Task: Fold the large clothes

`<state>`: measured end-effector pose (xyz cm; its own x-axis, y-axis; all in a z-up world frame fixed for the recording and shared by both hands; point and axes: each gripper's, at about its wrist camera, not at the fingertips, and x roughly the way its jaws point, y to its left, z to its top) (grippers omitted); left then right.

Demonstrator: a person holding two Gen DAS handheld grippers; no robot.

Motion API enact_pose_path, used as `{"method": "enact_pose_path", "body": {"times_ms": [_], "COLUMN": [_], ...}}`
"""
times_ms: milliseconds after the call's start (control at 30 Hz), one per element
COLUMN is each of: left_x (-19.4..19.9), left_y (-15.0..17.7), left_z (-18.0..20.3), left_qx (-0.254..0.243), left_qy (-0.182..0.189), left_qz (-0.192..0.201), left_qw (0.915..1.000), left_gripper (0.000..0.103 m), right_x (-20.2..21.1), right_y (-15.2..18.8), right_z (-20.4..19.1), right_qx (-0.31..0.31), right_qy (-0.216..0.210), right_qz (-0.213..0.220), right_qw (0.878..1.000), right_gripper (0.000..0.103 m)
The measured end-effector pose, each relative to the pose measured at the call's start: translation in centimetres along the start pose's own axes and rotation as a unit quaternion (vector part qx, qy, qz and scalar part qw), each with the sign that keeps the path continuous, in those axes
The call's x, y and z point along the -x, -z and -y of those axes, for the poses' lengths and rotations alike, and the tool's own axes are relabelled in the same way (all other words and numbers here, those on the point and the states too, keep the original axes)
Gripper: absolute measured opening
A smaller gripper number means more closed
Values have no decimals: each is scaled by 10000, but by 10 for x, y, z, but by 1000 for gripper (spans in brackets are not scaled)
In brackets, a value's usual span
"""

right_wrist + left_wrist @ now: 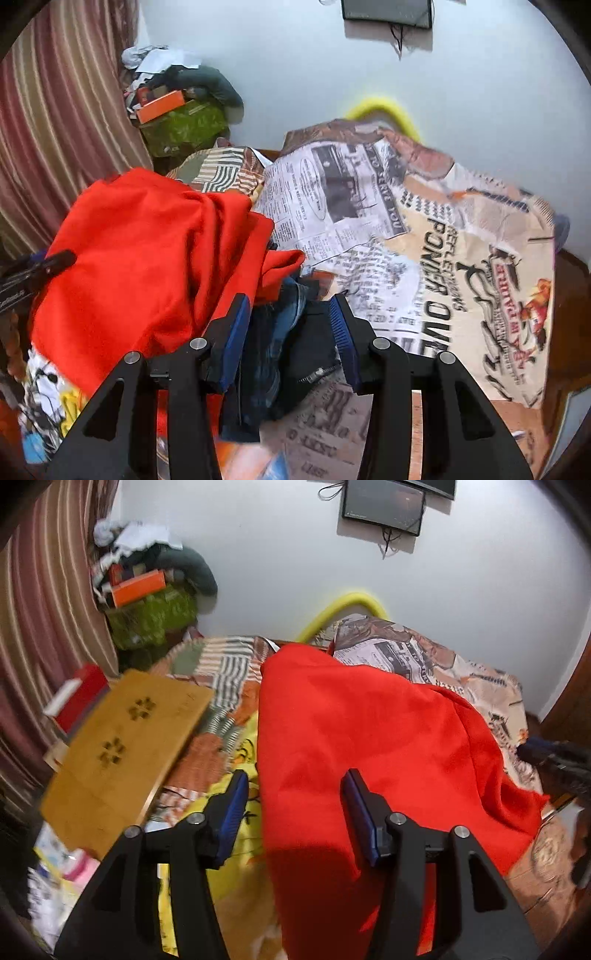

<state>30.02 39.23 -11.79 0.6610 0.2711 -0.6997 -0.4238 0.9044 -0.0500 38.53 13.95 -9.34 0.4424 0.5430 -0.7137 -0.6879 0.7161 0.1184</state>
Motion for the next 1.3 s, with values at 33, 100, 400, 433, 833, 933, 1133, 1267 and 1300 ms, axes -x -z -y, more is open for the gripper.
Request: {"method": "enact_pose_path", "body": {"times_ms": [33, 100, 400, 433, 833, 933, 1133, 1267, 1300], "left_x": [6, 24, 131, 147, 319, 343, 367, 376, 377], "left_y": [2, 6, 18, 21, 77, 100, 142, 163, 167], "left_z": [3, 10, 36, 40, 71, 79, 92, 99, 100], "left_qx": [-80, -194, -173, -169, -359, -445, -538, -473, -453], "left_qy": [-25, 13, 499, 583, 926, 626, 565, 430, 431], "left_qz": [51, 162, 1013, 1159, 2864, 3189, 3408, 3540, 3538], "left_qw": [10000, 9997, 9935, 9914, 9529, 9447, 9369, 9331, 9332], "left_gripper": [53, 53, 53, 53, 53, 53, 65, 84, 87], "right_x": [7, 26, 113, 127, 261, 279, 291, 293, 293], "right_y": [2, 5, 24, 27, 82, 99, 125, 137, 139], "right_z": [0, -3, -36, -41, -88, -99, -116, -115, -114], "right_qx": [-14, -29, 115, 157, 312, 375, 540, 386, 337], "right_qy": [-70, -200, -653, -675, -1100, -982, -715, -430, -373], "right_qz": [62, 232, 1128, 1291, 2942, 3242, 3505, 3639, 3626], "right_qw": [10000, 9995, 9914, 9892, 9489, 9401, 9323, 9297, 9306], "right_gripper": [40, 42, 42, 42, 43, 43, 59, 84, 86]}}
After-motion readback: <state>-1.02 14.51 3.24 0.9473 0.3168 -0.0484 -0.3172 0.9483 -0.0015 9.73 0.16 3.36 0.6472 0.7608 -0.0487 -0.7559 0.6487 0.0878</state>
